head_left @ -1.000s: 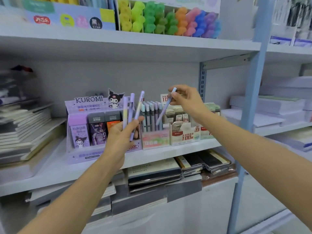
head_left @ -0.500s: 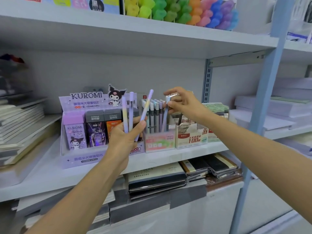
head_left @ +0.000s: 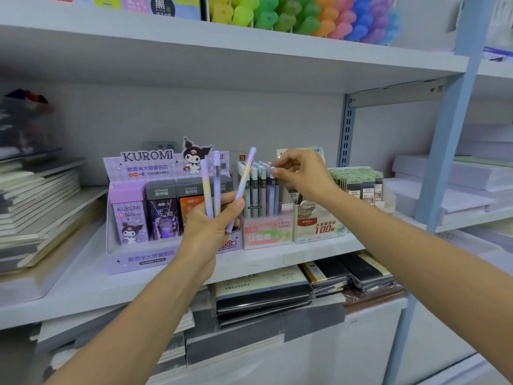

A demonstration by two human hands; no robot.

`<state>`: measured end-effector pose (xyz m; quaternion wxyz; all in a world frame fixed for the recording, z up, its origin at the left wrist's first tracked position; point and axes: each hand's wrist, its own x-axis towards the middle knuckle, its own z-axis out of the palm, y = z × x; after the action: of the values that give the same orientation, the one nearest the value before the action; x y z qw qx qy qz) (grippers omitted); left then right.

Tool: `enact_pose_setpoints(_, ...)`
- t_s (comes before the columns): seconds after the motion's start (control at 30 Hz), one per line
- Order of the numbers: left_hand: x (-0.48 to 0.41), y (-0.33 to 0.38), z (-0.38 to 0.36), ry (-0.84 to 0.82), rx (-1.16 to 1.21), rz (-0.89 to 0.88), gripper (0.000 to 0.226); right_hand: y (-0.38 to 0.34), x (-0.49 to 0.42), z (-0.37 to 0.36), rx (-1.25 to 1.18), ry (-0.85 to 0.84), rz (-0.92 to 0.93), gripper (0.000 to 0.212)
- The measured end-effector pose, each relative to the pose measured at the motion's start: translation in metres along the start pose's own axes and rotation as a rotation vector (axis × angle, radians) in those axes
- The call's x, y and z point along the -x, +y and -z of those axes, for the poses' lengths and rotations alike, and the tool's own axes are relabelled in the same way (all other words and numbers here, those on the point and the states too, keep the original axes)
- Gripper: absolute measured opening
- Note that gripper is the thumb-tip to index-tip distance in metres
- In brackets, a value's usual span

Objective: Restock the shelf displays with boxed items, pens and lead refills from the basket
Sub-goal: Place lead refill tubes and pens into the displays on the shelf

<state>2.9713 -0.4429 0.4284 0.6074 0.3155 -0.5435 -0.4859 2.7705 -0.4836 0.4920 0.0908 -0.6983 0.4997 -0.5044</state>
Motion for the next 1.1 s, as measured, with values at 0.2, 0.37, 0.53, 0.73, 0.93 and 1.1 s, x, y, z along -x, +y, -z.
enact_pose_setpoints(0.2, 0.004, 0.001, -0.003, -0.021, 0.01, 0.016, 0.02, -0.009, 0.009, 0.007, -0.265, 0.035, -0.002, 0.022)
enact_pose_setpoints(0.37, 0.009, 0.004, -0.012, -0.057, -0.009, 0.038, 0.023, -0.019, 0.02, 0.009, -0.599, -0.159, -0.011, 0.015)
enact_pose_setpoints(0.53, 0.014, 0.012, -0.009, -0.05, 0.146, 0.012, 0.043, -0.019, 0.028, 0.026, -0.702, -0.057, -0.083, 0.008)
enact_pose_setpoints(0.73, 0.013, 0.018, -0.008, 0.103, 0.218, -0.034, 0.023, -0.01, 0.06, 0.036, -0.443, -0.398, -0.159, 0.018)
enact_pose_setpoints(0.93, 0.024, 0.019, -0.025, 0.073, 0.182, -0.053, 0.021, -0.002, 0.087, 0.027, -0.423, -0.591, -0.15, 0.016)
enact_pose_setpoints(1.1, 0.028, 0.02, -0.031, 0.057, 0.053, -0.075, 0.02, -0.014, 0.089, 0.028, -0.302, -0.548, -0.041, 0.022)
